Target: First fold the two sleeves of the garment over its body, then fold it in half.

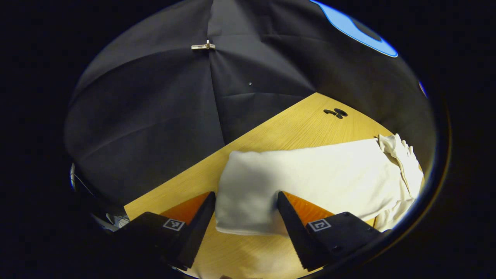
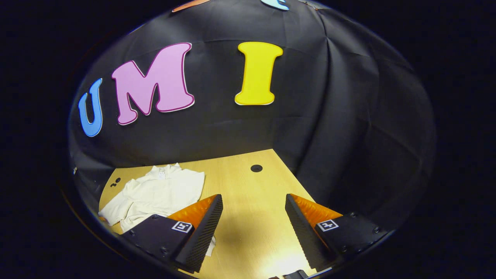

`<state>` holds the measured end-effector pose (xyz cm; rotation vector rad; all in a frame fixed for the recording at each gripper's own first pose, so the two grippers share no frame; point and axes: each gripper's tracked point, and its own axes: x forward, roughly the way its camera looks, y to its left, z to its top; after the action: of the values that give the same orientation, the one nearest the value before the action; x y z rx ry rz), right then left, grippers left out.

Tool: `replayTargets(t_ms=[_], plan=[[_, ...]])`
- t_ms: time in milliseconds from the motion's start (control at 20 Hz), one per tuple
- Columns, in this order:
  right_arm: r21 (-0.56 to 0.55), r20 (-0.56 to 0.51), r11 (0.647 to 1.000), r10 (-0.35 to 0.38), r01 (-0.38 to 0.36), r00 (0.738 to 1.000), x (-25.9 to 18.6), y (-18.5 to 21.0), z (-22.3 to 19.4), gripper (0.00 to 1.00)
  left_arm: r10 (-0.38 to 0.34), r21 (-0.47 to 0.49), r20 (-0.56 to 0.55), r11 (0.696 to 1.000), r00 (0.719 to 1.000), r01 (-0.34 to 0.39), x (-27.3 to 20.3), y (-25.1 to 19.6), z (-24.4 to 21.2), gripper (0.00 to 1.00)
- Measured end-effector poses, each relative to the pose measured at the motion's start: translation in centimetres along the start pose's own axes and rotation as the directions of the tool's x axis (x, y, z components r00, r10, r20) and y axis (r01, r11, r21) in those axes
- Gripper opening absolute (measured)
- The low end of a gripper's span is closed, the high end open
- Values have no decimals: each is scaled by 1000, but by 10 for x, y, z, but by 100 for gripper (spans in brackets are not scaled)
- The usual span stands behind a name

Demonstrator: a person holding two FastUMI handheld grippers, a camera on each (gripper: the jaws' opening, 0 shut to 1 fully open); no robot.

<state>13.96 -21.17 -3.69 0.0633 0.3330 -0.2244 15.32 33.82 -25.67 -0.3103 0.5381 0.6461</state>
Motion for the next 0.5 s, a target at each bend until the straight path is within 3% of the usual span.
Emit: replayTargets(t_ms=[250, 300, 350, 500], plan=[[62, -14, 998, -12, 12, 1000, -12, -16, -23, 99, -27, 23, -2, 999, 1000, 27, 1, -10, 2, 85], [58, -26, 998, -14, 15, 1000, -12, -19, -29, 99, -35, 36, -1, 999, 999, 35, 3, -12, 2, 74], [54, -34, 998, -14, 16, 999, -13, -21, -34, 99, -50, 49, -3, 998, 999, 50, 2, -16, 3, 72], [44, -33, 999, -14, 16, 999, -17, -26, -38, 99, -79, 85, -10, 993, 997, 79, 3, -25, 3, 39]])
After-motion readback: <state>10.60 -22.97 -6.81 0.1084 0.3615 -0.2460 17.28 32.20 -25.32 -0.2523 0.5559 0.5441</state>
